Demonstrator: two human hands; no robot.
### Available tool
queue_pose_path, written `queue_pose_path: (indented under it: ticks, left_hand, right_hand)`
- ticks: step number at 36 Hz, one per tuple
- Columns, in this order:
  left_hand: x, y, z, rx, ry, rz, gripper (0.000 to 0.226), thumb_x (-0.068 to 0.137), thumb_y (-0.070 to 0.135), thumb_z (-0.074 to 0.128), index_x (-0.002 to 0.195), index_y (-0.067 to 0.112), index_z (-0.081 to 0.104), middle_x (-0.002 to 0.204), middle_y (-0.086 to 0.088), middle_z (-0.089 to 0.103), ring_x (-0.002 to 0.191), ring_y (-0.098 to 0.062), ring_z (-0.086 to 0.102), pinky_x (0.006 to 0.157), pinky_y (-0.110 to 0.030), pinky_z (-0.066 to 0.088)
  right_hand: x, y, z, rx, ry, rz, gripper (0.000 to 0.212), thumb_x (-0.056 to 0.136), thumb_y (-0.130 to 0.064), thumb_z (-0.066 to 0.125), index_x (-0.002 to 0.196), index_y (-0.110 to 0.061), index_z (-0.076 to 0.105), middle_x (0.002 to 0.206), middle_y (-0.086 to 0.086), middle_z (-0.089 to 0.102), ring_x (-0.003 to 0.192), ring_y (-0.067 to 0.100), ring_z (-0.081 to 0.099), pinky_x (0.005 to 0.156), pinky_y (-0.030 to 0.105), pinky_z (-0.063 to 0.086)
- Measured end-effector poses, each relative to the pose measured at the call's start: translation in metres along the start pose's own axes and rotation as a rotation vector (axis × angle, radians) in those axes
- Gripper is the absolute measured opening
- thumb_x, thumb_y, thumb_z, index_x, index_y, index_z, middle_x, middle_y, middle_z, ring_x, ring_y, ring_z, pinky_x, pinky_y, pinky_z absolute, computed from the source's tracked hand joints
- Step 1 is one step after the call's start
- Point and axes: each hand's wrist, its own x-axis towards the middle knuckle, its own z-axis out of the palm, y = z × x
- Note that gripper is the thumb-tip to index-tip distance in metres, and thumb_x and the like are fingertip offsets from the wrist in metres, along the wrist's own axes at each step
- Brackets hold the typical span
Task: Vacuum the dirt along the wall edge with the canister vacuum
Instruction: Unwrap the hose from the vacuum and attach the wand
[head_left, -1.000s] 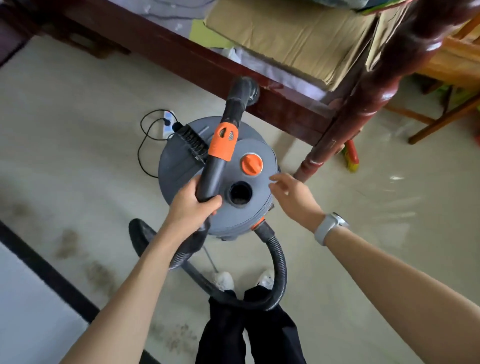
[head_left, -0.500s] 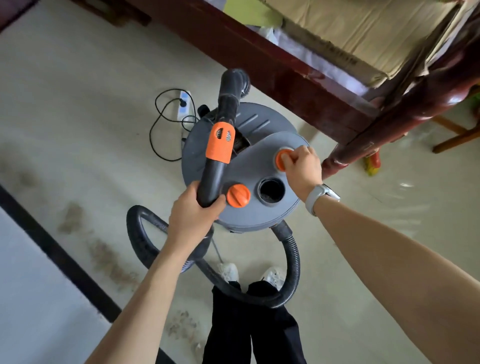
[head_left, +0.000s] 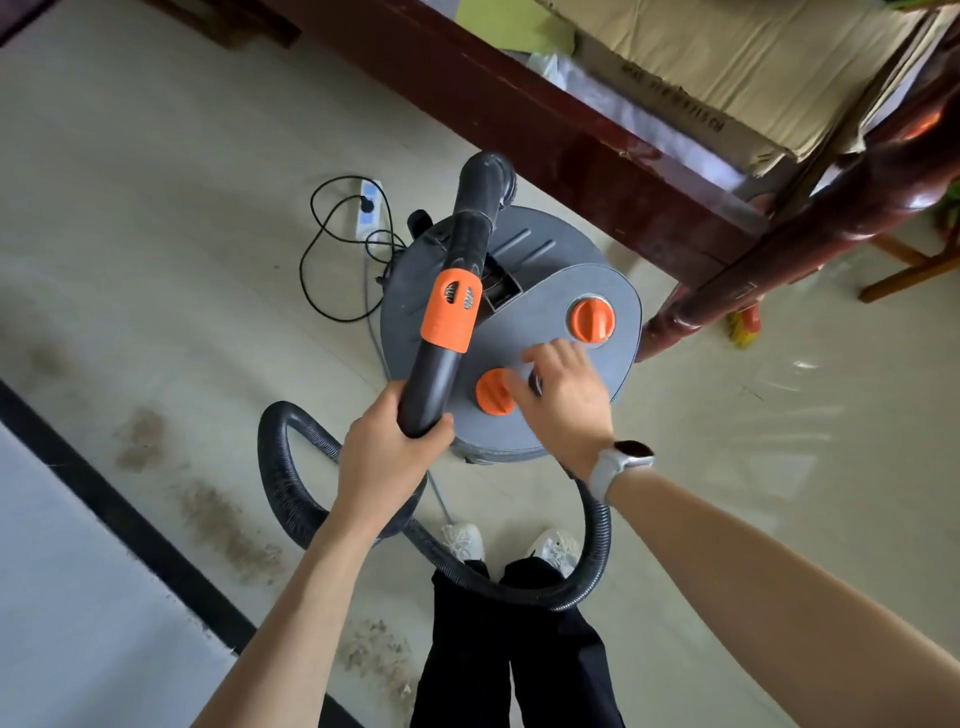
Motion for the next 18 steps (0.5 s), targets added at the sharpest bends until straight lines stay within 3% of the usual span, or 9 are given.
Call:
queue_pose_path:
  ticks: [3,12,18]
  left_hand:
    - [-0.001,-0.005,-0.005,-0.014,0.002,-0.004,0.023,0.069,0.042,0.061,0.086,0.028,0.056,0.067,0.002,0.064,0.072,-0.028,0.065,0.071,-0.05,0.053]
    - [-0.009,-0.012,-0.021,-0.023,-0.043,0.03,0.027,0.072,0.04,0.064,0.091,0.022,0.057,0.067,0.001,0.063,0.073,-0.031,0.063,0.072,-0.052,0.053]
    - [-0.014,-0.017,-0.03,-0.024,-0.074,0.073,0.023,0.077,0.036,0.067,0.093,0.022,0.058,0.067,0.005,0.061,0.075,-0.03,0.063,0.073,-0.05,0.053]
  right_hand:
    - [-0.003,-0.011,0.019,-0.15,-0.133,-0.046,0.032,0.096,-0.03,0.054,0.103,0.001,0.061,0.104,0.017,0.06,0.101,0.035,0.05,0.084,0.041,0.036]
    - [-0.006,-0.028,0.03,-0.004,-0.067,0.215,0.023,0.099,-0.019,0.047,0.095,0.002,0.056,0.102,0.02,0.056,0.099,0.033,0.046,0.079,0.031,0.029]
    - [-0.008,-0.033,0.033,0.095,-0.028,0.379,0.02,0.098,-0.023,0.049,0.083,-0.01,0.044,0.096,0.017,0.056,0.089,0.032,0.049,0.069,0.033,0.033]
